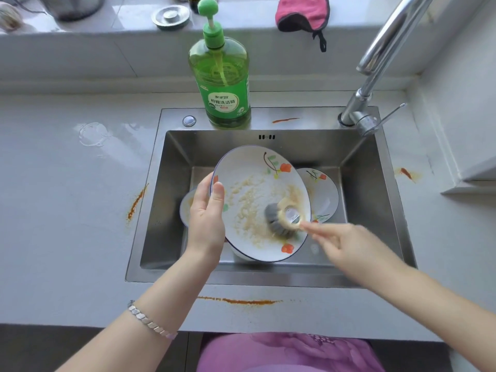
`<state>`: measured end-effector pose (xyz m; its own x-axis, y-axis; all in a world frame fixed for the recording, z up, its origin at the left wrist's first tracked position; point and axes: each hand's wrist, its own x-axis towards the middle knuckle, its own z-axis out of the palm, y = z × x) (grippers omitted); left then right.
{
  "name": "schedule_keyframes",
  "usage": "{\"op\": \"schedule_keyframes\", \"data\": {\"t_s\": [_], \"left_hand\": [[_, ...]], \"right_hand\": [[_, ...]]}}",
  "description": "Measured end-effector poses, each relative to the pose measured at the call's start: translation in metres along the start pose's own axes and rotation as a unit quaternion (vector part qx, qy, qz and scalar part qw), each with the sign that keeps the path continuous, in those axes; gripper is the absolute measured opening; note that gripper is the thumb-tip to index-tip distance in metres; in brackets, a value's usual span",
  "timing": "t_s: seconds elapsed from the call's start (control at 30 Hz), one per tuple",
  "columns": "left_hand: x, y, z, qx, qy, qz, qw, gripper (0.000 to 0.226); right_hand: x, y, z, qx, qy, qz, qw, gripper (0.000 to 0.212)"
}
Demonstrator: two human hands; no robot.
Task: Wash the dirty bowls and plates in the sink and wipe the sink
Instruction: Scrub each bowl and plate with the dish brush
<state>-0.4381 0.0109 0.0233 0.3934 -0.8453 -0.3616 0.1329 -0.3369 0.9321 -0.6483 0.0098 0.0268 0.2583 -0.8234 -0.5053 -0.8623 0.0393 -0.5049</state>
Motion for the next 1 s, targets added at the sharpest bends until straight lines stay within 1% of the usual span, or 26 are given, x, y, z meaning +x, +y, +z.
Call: {"op": "schedule_keyframes", "data": {"t_s": [0.03,0.07,0.17,0.23,0.3,0.37,0.43,0.5,0.57,0.63,0.7,0.77,0.87,0.93,1.0], "left_hand": [[0.0,0.0,0.0,-0.002,0.0,0.0,1.0,0.026],[0.0,0.0,0.0,-0.002,0.001,0.001,1.0,0.027],[0.001,0.0,0.002,-0.008,0.012,-0.004,1.0,0.028],[0.002,0.0,0.001,-0.012,0.011,-0.004,1.0,0.024],[0.002,0.001,0.002,-0.008,0.004,0.0,1.0,0.026],[0.002,-0.001,0.004,-0.004,0.001,0.005,1.0,0.03],[-0.001,-0.005,0.007,-0.003,-0.005,0.006,1.0,0.027],[-0.006,-0.009,0.009,0.008,-0.019,0.0,1.0,0.024],[-0.01,-0.012,0.009,0.009,-0.036,-0.023,0.999,0.027],[-0.011,-0.008,0.007,0.001,-0.044,-0.041,0.998,0.025],[-0.008,-0.004,0.004,-0.002,-0.038,-0.029,0.999,0.027],[-0.006,-0.003,0.001,-0.006,-0.042,-0.009,0.999,0.03],[-0.008,-0.008,0.001,0.006,-0.062,-0.003,0.998,0.032],[-0.011,-0.012,0.004,-0.016,-0.064,-0.032,0.997,0.03],[-0.013,-0.012,0.006,-0.033,-0.066,-0.053,0.996,0.03]], "right_hand": [[0.003,0.003,-0.003,0.002,0.018,0.012,1.0,0.032],[0.003,0.003,-0.003,0.004,0.018,0.01,1.0,0.032],[-0.01,-0.01,0.002,0.015,-0.042,-0.04,0.998,0.033],[-0.004,-0.009,-0.004,0.01,-0.014,-0.021,1.0,0.032],[0.002,-0.006,-0.009,0.019,0.016,0.009,1.0,0.031],[-0.003,-0.014,-0.002,0.024,-0.014,-0.017,0.999,0.033],[-0.009,-0.035,0.006,0.042,-0.037,-0.06,0.997,0.034],[0.003,-0.046,0.0,0.027,-0.008,-0.074,0.997,0.035],[0.025,-0.043,-0.008,0.02,0.042,-0.054,0.997,0.034],[0.039,-0.033,-0.014,0.013,0.076,-0.023,0.997,0.034],[0.039,-0.021,-0.013,0.002,0.074,0.005,0.997,0.035],[0.026,-0.02,-0.005,0.019,0.043,0.007,0.999,0.034],[0.01,-0.035,0.006,0.055,-0.002,-0.05,0.997,0.033],[0.017,-0.037,0.004,0.04,0.023,-0.065,0.997,0.034],[0.025,-0.035,-0.003,0.038,0.061,-0.05,0.996,0.034]]}}
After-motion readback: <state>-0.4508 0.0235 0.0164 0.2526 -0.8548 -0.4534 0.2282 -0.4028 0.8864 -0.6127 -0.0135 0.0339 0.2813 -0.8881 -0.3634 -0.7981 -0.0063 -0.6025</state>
